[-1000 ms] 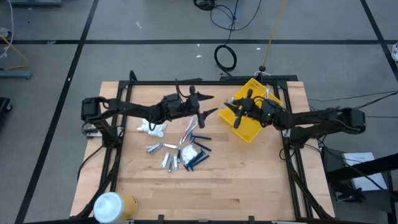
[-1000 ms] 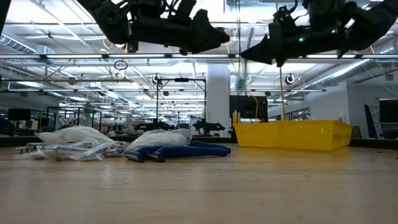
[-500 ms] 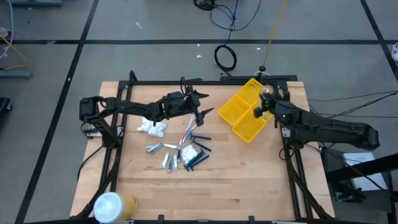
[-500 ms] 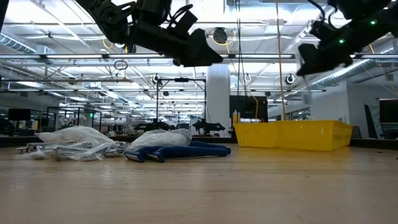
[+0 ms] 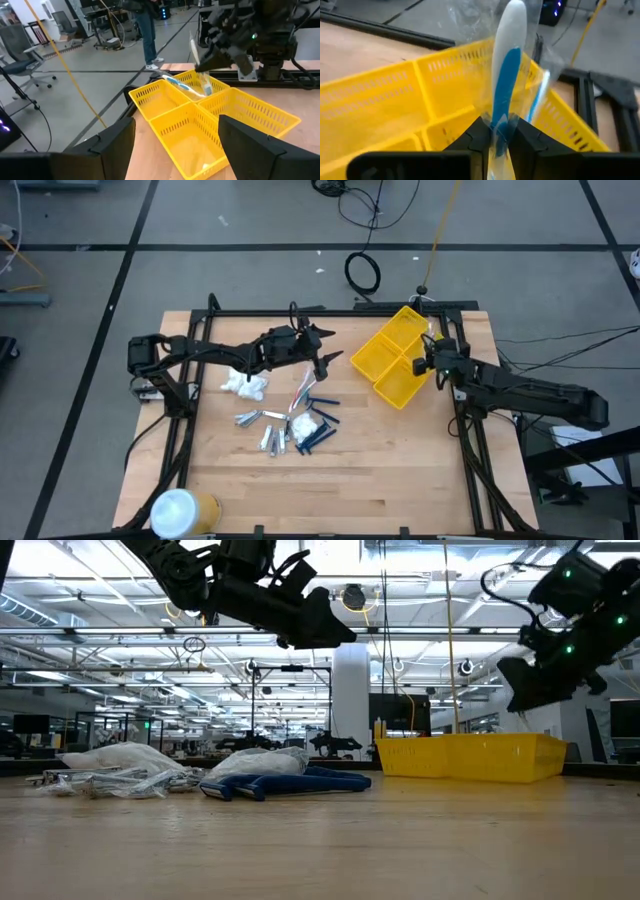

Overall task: Pick & Place Travel size toiletries
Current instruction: Put the blue toothbrush into the top right yellow bin

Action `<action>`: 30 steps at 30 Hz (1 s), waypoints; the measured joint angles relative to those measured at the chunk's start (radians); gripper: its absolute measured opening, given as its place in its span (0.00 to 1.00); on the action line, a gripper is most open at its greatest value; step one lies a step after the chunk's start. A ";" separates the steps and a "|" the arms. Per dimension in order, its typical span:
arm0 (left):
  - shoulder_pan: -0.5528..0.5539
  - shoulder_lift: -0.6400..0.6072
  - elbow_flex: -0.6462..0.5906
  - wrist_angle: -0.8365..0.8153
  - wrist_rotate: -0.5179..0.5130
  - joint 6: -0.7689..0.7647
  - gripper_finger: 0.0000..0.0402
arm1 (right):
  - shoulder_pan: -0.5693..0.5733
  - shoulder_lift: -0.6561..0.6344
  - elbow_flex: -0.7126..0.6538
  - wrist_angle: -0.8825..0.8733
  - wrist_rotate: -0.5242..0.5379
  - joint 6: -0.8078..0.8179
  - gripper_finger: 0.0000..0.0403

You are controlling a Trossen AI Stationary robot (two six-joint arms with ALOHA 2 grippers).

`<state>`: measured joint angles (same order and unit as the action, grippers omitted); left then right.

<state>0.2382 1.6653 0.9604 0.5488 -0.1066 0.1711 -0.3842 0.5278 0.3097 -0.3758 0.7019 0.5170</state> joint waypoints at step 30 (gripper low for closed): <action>0.000 0.000 0.000 -0.002 0.000 0.000 0.68 | -0.099 0.051 -0.057 0.387 -0.176 -0.187 0.52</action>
<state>0.2382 1.6657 0.9600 0.5465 -0.1062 0.1707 -0.4829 0.5784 0.2523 0.0112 0.5262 0.3305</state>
